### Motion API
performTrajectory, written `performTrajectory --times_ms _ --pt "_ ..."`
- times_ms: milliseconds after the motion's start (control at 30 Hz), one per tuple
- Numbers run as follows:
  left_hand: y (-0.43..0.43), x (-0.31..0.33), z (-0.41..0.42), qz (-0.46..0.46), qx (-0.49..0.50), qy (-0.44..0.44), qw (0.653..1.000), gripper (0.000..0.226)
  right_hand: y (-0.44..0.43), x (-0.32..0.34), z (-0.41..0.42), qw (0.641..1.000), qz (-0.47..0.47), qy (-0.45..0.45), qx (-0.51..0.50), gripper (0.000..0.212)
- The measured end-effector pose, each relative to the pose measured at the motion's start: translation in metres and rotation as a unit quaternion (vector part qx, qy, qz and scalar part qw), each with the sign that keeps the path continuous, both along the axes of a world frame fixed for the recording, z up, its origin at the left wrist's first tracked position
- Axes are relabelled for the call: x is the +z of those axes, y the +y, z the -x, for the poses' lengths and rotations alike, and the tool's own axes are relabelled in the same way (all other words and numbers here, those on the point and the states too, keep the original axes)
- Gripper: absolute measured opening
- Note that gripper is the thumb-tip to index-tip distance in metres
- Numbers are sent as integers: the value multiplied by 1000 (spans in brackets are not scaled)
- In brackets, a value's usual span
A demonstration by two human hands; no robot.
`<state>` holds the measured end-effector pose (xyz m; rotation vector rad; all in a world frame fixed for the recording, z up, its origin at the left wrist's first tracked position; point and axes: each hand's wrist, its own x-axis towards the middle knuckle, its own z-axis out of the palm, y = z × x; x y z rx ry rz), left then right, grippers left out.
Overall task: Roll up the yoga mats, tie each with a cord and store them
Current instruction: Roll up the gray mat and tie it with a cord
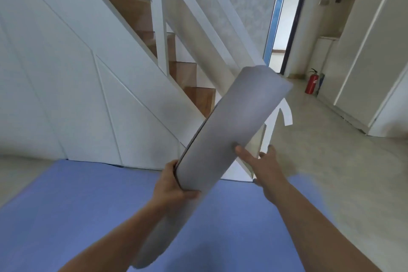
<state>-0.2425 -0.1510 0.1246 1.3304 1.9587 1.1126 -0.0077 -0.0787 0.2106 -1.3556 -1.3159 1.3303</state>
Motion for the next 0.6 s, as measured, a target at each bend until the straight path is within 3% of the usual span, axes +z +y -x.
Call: performTrajectory --times_ms 133,267,433,600 --pt "29 -47 11 -9 -1 -116 993 107 21 -37 68 991 -49 80 96 98" --pt "41 -95 29 12 27 -188 982 109 41 -80 110 986 -79 40 138 107" --pt "27 -145 41 68 29 -188 979 101 41 -145 130 990 -29 -4 134 110" --pt "25 -144 60 30 -61 -227 972 116 47 -160 136 987 -33 -8 159 117"
